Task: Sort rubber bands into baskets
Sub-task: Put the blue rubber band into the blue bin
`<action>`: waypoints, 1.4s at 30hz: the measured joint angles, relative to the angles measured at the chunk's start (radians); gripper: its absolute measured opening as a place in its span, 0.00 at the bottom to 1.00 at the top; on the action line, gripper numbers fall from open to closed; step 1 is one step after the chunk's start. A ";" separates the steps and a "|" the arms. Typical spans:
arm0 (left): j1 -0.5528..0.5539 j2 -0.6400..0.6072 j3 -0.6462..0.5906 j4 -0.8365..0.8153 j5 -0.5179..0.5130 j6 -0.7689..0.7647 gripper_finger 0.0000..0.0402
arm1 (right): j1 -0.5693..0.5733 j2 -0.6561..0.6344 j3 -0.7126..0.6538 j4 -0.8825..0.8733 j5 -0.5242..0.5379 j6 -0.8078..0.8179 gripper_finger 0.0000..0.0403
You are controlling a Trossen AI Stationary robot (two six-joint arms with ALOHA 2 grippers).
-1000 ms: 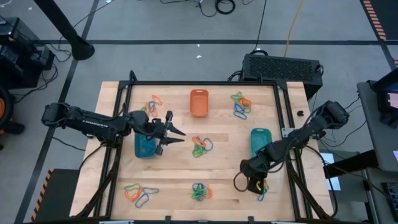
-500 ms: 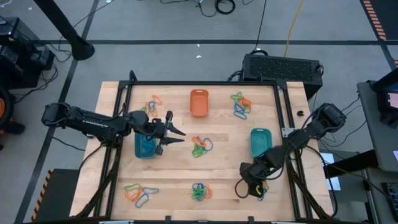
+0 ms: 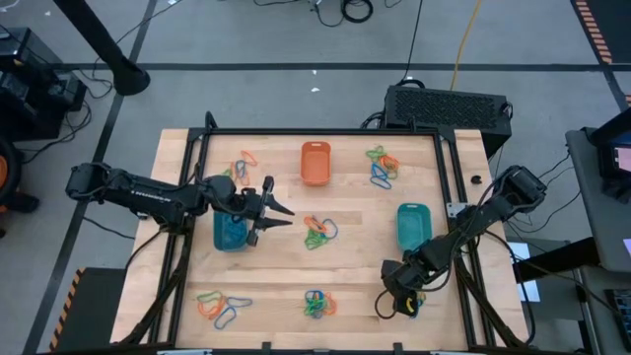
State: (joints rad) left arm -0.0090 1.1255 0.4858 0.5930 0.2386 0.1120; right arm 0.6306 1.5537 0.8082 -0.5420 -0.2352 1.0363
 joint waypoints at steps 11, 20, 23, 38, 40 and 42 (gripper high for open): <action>0.000 0.000 0.000 0.000 0.000 0.000 0.28 | 0.001 0.031 0.000 0.000 -0.007 -0.002 0.28; 0.000 0.000 0.000 0.000 0.000 0.000 0.28 | -0.004 0.042 0.000 -0.001 -0.059 -0.047 0.02; 0.000 0.000 0.000 0.000 0.000 0.000 0.28 | -0.014 0.023 0.000 -0.001 -0.060 -0.054 0.02; 0.000 0.053 0.000 0.025 0.000 -0.001 0.28 | -0.061 -0.129 0.000 0.098 0.004 -0.096 0.00; 0.000 0.073 0.000 0.046 0.000 -0.002 0.28 | -0.061 -0.158 0.000 0.150 0.073 -0.121 0.00; 0.000 0.098 0.001 0.086 0.011 -0.004 0.28 | -0.061 -0.186 0.000 0.201 0.155 -0.159 0.00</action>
State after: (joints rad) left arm -0.0090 1.2233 0.4866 0.6795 0.2494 0.1083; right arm 0.5695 1.3679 0.8082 -0.3414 -0.0798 0.8768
